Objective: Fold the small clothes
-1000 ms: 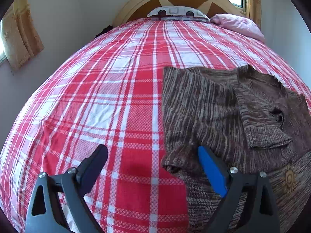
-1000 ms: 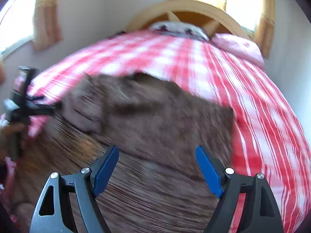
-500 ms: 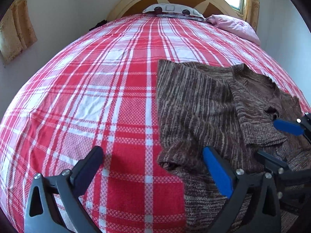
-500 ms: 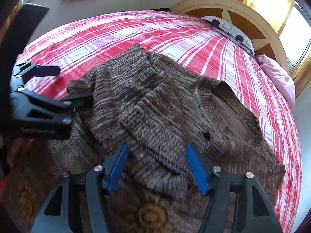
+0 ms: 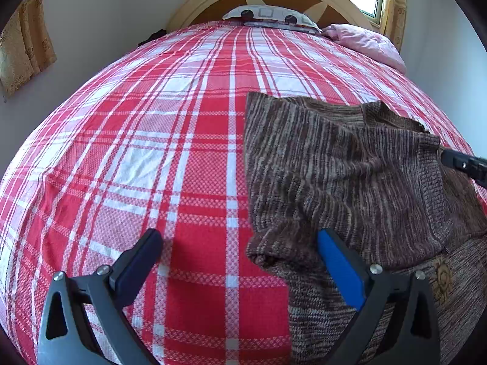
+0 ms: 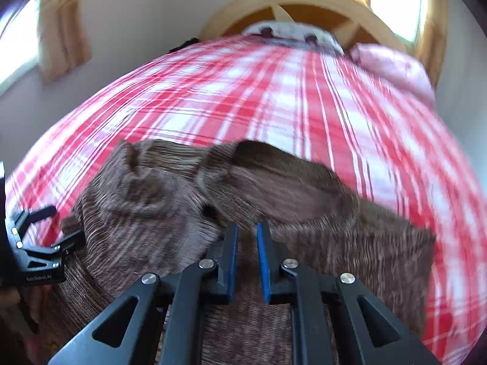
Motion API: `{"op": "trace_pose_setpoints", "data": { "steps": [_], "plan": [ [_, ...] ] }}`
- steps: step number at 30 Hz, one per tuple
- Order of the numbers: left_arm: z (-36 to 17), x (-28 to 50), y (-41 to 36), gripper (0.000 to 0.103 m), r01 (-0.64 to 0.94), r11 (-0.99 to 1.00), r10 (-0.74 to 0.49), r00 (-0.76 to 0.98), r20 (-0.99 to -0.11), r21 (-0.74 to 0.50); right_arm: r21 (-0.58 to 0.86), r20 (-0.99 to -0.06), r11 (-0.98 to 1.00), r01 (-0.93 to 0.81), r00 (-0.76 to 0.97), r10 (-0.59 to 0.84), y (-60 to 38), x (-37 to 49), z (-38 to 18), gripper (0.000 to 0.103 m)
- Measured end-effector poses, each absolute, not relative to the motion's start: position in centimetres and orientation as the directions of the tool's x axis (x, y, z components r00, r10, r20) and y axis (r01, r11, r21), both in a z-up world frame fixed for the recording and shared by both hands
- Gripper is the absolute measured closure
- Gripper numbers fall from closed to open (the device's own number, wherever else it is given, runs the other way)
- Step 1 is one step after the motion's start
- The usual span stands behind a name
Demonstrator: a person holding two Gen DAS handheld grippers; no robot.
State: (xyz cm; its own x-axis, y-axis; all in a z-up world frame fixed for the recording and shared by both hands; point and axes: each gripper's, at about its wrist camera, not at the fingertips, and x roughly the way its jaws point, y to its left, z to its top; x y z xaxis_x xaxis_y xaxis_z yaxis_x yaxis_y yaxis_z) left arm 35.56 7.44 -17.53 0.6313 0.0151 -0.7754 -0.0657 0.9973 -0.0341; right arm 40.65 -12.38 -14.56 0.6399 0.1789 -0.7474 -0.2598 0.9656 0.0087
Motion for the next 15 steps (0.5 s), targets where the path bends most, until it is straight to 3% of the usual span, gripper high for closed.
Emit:
{"op": "trace_pose_setpoints", "data": {
  "steps": [4, 5, 6, 8, 10, 13, 15],
  "plan": [
    [-17.5, 35.5, 7.6, 0.0, -0.065, 0.997, 0.006, 0.633, -0.774, -0.045, 0.138, -0.766, 0.97, -0.2, 0.6, 0.232, -15.2, 40.3, -15.8, 0.088],
    [-17.5, 35.4, 7.6, 0.0, -0.066, 0.997, 0.005, 0.635, -0.773, -0.048, 0.169, -0.767, 0.964, -0.205, 0.587, 0.259, -15.5, 39.9, -16.1, 0.08],
    [-17.4, 35.3, 7.7, 0.0, -0.066, 0.996, -0.001, 0.637, -0.77, -0.055, 0.211, -0.764, 0.952, -0.222, 0.57, 0.303, -15.5, 39.5, -16.5, 0.063],
    [-17.4, 35.3, 7.9, 0.0, -0.071, 0.995, -0.006, 0.641, -0.768, -0.067, 0.272, -0.751, 0.925, -0.264, 0.543, 0.376, -15.2, 38.1, -16.7, 0.045],
    [-17.5, 35.3, 7.9, 0.0, -0.072, 0.995, -0.006, 0.639, -0.769, -0.068, 0.265, -0.738, 0.916, -0.302, 0.547, 0.394, -14.0, 37.1, -16.7, 0.045],
    [-17.5, 35.3, 7.6, 0.0, -0.073, 0.996, 0.006, 0.638, -0.77, -0.053, 0.126, -0.728, 0.938, -0.323, 0.612, 0.309, -11.8, 37.2, -15.7, 0.045],
    [-17.5, 35.3, 7.6, 0.0, -0.076, 0.996, 0.009, 0.641, -0.768, -0.051, 0.129, -0.728, 0.937, -0.324, 0.611, 0.311, -11.3, 38.6, -15.4, 0.045]
  ]
}}
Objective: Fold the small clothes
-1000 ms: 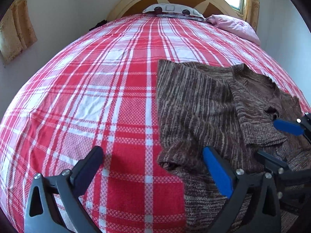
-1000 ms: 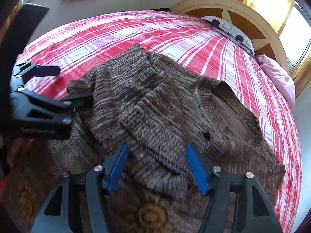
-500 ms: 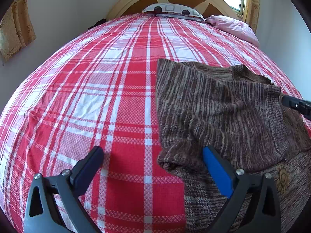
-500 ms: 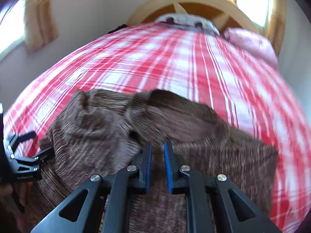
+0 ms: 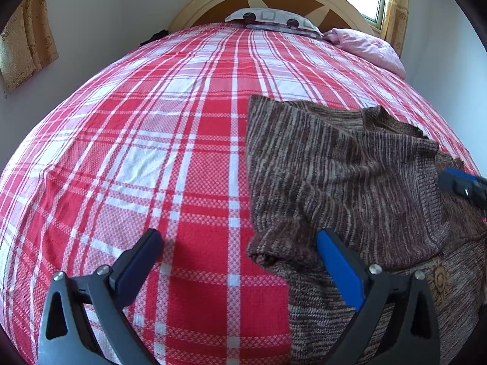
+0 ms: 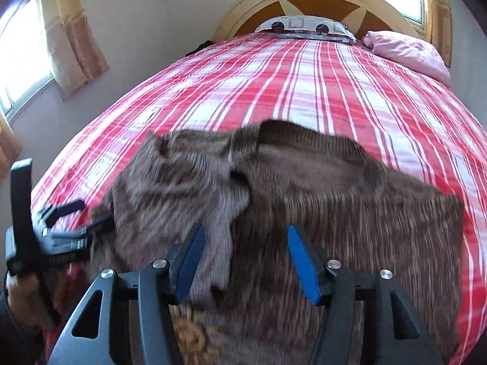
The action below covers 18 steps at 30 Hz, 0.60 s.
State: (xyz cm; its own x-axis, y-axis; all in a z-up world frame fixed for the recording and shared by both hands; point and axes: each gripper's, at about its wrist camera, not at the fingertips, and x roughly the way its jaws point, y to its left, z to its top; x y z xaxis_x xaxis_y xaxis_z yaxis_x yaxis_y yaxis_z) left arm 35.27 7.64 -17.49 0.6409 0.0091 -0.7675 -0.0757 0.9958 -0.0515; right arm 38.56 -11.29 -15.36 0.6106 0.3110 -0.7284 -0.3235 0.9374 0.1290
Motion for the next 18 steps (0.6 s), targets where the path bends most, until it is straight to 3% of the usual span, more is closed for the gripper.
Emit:
{"op": "trace_pose_setpoints", "data": {
  "steps": [2, 4, 5, 13, 18],
  "plan": [
    [-17.5, 35.3, 7.7, 0.0, -0.077, 0.995, 0.005, 0.64, -0.768, -0.057, 0.122, -0.747, 0.942, -0.313, 0.596, 0.295, -11.0, 40.5, -15.5, 0.048],
    [-17.5, 35.3, 7.8, 0.0, -0.077, 0.995, 0.003, 0.64, -0.769, -0.061, 0.105, -0.77, 0.952, -0.286, 0.582, 0.26, -10.9, 42.5, -15.8, 0.09],
    [-17.5, 35.3, 7.7, 0.0, -0.077, 0.995, 0.004, 0.64, -0.768, -0.059, 0.118, -0.776, 0.952, -0.283, 0.572, 0.266, -10.8, 43.3, -15.9, 0.1],
    [-17.6, 35.5, 7.8, 0.0, -0.073, 0.996, 0.007, 0.637, -0.771, -0.052, 0.168, -0.786, 0.968, -0.185, 0.568, 0.245, -13.4, 44.1, -16.7, 0.097],
    [-17.6, 35.4, 7.7, 0.0, -0.073, 0.996, 0.01, 0.639, -0.769, -0.048, 0.305, -0.72, 0.917, -0.257, 0.568, 0.398, -14.7, 38.9, -15.6, 0.097]
  ]
}}
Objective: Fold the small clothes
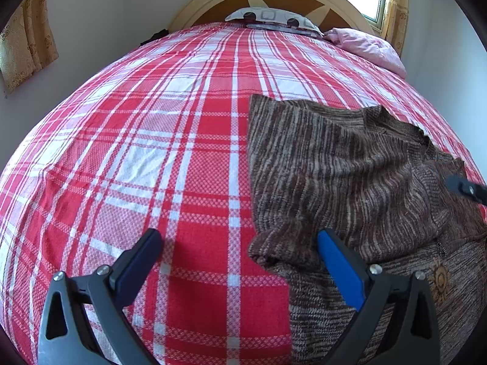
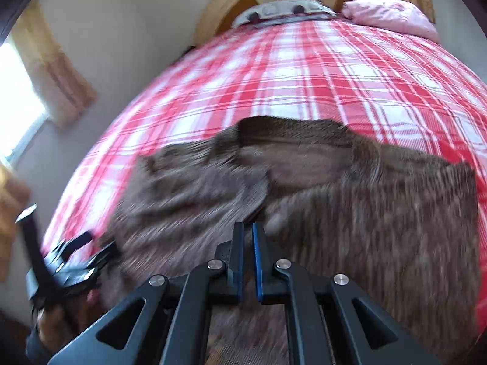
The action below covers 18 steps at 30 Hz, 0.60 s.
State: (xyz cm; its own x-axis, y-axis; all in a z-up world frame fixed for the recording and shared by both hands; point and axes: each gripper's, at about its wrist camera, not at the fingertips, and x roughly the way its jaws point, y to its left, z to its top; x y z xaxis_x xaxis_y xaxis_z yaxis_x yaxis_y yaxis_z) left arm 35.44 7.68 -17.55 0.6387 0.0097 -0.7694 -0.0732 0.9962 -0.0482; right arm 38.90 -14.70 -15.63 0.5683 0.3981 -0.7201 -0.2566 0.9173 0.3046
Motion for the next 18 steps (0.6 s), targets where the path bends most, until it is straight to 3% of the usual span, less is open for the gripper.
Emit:
{"op": "trace_pose_setpoints", "data": {
  "steps": [3, 10, 15, 18],
  "plan": [
    [-17.5, 35.4, 7.7, 0.0, -0.074, 0.996, 0.013, 0.64, -0.768, -0.044, 0.325, -0.739, 0.883, -0.338, 0.492, 0.46, -12.7, 37.0, -16.6, 0.097],
    [-17.3, 34.5, 7.6, 0.0, -0.069, 0.996, -0.003, 0.64, -0.768, -0.062, 0.251, -0.779, 0.913, -0.321, 0.493, 0.388, -11.5, 35.2, -17.8, 0.1],
    [-17.5, 33.7, 6.9, 0.0, -0.026, 0.998, -0.031, 0.63, -0.776, -0.061, 0.096, -0.801, 0.939, -0.331, 0.534, 0.27, -12.0, 33.5, -18.0, 0.101],
    [-17.5, 33.7, 6.7, 0.0, -0.022, 0.998, -0.033, 0.625, -0.78, -0.06, 0.14, -0.785, 0.929, -0.342, 0.534, 0.314, -13.1, 33.9, -18.4, 0.1]
  ]
}}
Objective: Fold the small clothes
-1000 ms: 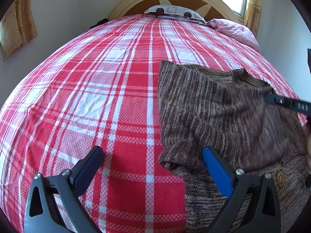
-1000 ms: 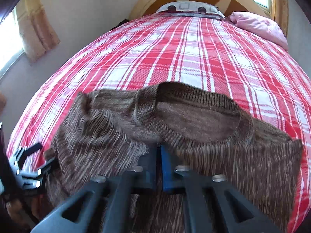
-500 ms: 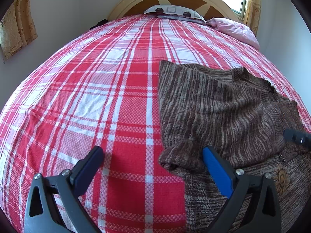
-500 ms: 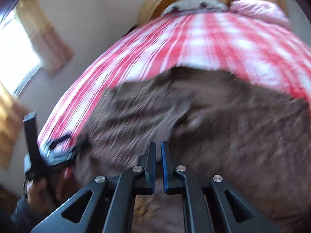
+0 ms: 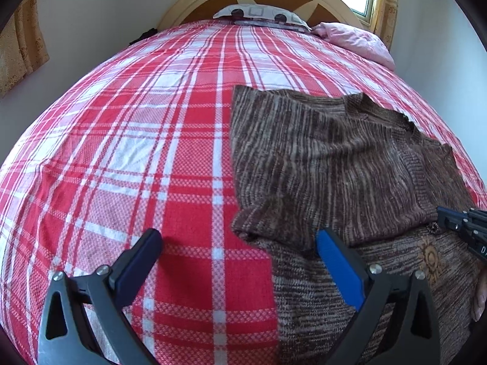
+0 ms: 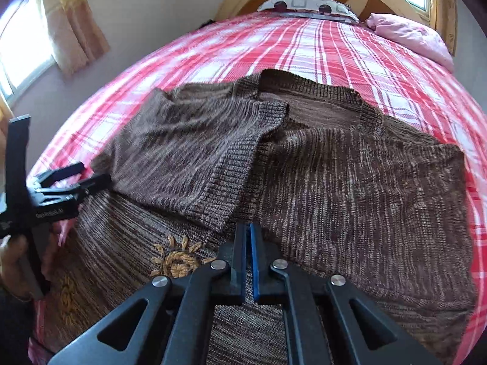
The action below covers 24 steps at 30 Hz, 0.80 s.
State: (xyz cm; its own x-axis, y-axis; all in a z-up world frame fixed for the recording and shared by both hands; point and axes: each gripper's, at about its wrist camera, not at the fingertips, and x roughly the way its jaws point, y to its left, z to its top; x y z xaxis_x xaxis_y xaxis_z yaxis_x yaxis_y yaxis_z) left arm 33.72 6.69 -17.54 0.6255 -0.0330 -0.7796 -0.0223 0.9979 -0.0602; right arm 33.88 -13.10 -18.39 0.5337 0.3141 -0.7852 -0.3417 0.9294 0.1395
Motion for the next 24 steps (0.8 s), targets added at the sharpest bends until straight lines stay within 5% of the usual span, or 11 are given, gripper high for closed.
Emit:
{"op": "trace_pose_setpoints", "data": {
  "steps": [2, 3, 5, 10, 13, 17, 24],
  "plan": [
    [-17.5, 33.7, 6.6, 0.0, -0.022, 0.998, -0.032, 0.628, -0.778, -0.059, 0.129, -0.778, 0.94, -0.315, 0.556, 0.293, -13.4, 33.8, -17.9, 0.089],
    [-17.6, 33.7, 6.6, 0.0, -0.022, 0.998, -0.031, 0.627, -0.778, -0.058, 0.111, -0.767, 0.945, -0.309, 0.578, 0.279, -13.2, 33.7, -17.5, 0.062],
    [-17.6, 33.7, 6.5, 0.0, -0.024, 0.998, -0.029, 0.623, -0.781, -0.057, 0.127, -0.738, 0.935, -0.331, 0.599, 0.312, -12.5, 33.8, -16.6, 0.038],
    [-17.8, 33.0, 6.1, 0.0, -0.019, 0.999, -0.018, 0.61, -0.792, -0.038, 0.129, -0.719, 0.904, -0.407, 0.59, 0.368, -10.0, 34.2, -16.0, 0.038],
    [-17.9, 32.7, 5.9, 0.0, -0.012, 1.0, -0.012, 0.606, -0.795, -0.024, 0.037, -0.807, 0.929, -0.368, 0.537, 0.245, -9.6, 35.1, -18.5, 0.041],
    [-17.9, 32.4, 5.8, 0.0, -0.015, 1.0, -0.001, 0.607, -0.795, -0.013, 0.011, -0.802, 0.929, -0.369, 0.552, 0.229, -10.7, 34.0, -19.1, 0.041],
    [-17.7, 31.3, 5.6, 0.0, -0.04, 0.999, 0.026, 0.603, -0.797, 0.003, 0.063, -0.795, 0.932, -0.357, 0.547, 0.263, -12.5, 33.0, -18.8, 0.041]
  ]
}}
